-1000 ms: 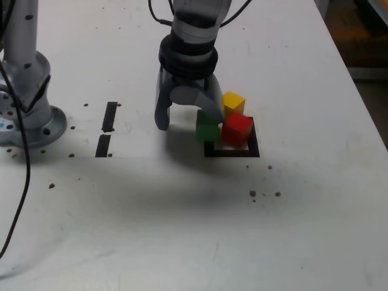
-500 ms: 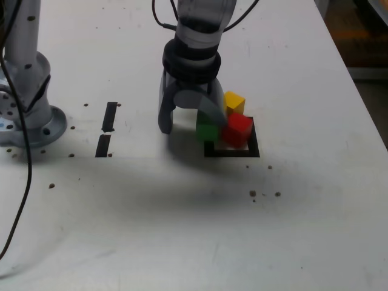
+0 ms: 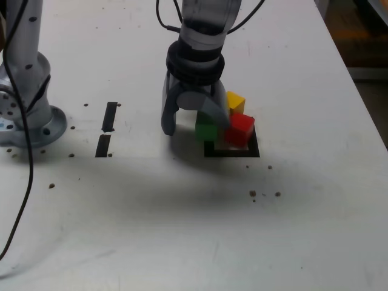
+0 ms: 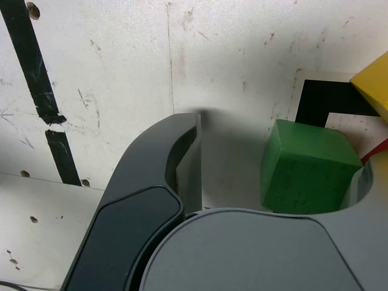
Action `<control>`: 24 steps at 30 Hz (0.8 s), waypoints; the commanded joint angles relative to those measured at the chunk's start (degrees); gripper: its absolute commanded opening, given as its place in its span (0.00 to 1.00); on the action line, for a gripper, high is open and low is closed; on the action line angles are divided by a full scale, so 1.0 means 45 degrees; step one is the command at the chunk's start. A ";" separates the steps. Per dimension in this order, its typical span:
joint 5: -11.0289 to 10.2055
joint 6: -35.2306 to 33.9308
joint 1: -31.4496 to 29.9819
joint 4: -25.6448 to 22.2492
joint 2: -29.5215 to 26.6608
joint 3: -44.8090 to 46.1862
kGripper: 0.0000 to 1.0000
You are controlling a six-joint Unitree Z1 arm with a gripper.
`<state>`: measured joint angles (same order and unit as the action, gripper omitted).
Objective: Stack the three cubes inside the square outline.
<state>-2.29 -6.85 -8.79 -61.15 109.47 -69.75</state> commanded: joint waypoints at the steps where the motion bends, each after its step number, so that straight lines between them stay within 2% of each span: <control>1: 0.0011 0.0018 -0.0005 -0.0006 0.0031 -0.0032 0.92; 14: 0.0042 -0.0012 -0.0064 0.0014 -0.0702 0.0459 0.92; 20: -0.0242 -0.0303 -0.0246 -0.0420 -0.1682 0.0264 0.92; 24: -0.0311 -0.0353 -0.0339 -0.0635 -0.1805 -0.0460 0.92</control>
<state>-3.67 -8.37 -10.00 -63.83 101.11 -70.64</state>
